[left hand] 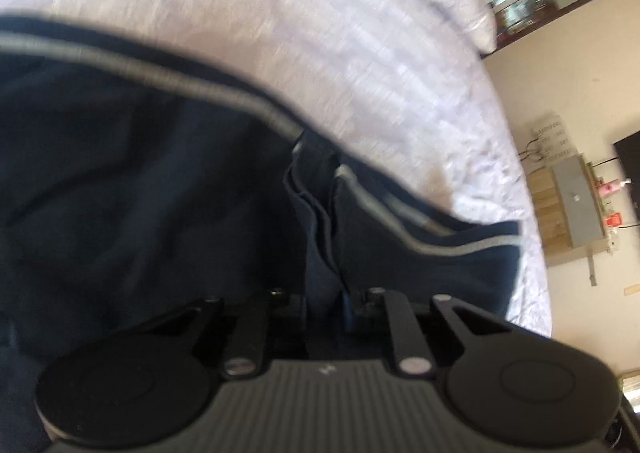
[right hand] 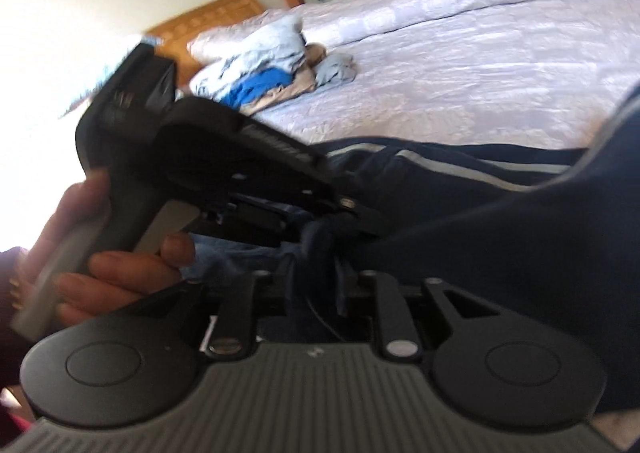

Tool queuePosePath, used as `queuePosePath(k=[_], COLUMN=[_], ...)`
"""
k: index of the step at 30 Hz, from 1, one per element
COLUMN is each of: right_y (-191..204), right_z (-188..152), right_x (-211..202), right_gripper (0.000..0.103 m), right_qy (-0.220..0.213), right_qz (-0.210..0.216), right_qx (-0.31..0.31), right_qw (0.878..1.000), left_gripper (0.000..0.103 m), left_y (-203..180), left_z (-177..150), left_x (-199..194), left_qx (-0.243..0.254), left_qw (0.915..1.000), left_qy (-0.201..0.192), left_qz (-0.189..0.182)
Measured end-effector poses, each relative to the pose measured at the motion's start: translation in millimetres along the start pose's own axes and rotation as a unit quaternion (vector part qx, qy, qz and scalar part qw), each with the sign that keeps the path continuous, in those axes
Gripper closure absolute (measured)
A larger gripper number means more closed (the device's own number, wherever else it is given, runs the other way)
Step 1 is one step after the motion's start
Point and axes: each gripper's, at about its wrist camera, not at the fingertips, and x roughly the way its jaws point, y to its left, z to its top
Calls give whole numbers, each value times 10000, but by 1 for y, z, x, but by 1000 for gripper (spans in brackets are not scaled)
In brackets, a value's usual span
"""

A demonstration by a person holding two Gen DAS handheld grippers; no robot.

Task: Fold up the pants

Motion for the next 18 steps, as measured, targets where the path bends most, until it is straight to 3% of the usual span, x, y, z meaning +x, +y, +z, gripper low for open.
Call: queuePosePath(k=[2, 5, 7, 9, 11, 12, 13, 14, 15, 17, 18], right_y=[-11, -37, -68, -103, -130, -139, -149, -156, -159, -151, -146], right_z=[1, 3, 12, 27, 43, 46, 50, 51, 53, 54, 49], right_x=[-30, -82, -107, -116, -104, -94, -81, -68, -53, -32, -33], right_gripper=[66, 66, 63, 49, 36, 37, 43, 88, 92, 92, 91], right_qy=[-321, -994, -1376, -1501, -1258, -1049, -834, -676, -460, -369, -400], right_qz=[-76, -632, -1090, -1446, -1662, -1653, -1513, -1363, -1371, -1992, -2079], right_qx=[121, 310, 732, 1233, 1407, 1510, 1653, 1794, 1844, 1475, 1426], right_qw=[9994, 9926, 9818, 9702, 9679, 9690, 9710, 9719, 9722, 9681, 9669], left_gripper=[90, 90, 90, 90, 90, 90, 90, 89, 89, 88, 88], left_y=[-11, -22, -16, -10, -5, -1, 0, 3, 5, 9, 8], left_z=[0, -3, -2, -1, -1, -3, -5, -6, -8, -13, -14], left_x=[-19, -42, -44, -36, -23, -19, -13, -9, -6, -1, 2], left_qx=[449, 1040, 930, 770, 654, 653, 635, 593, 574, 631, 698], left_qw=[9978, 9884, 9904, 9929, 9933, 9926, 9923, 9928, 9930, 9921, 9910], left_qy=[-496, -1073, -995, -848, -800, -794, -753, -693, -669, -664, -661], left_qz=[-17, 284, 216, 305, 510, 641, 747, 777, 792, 860, 928])
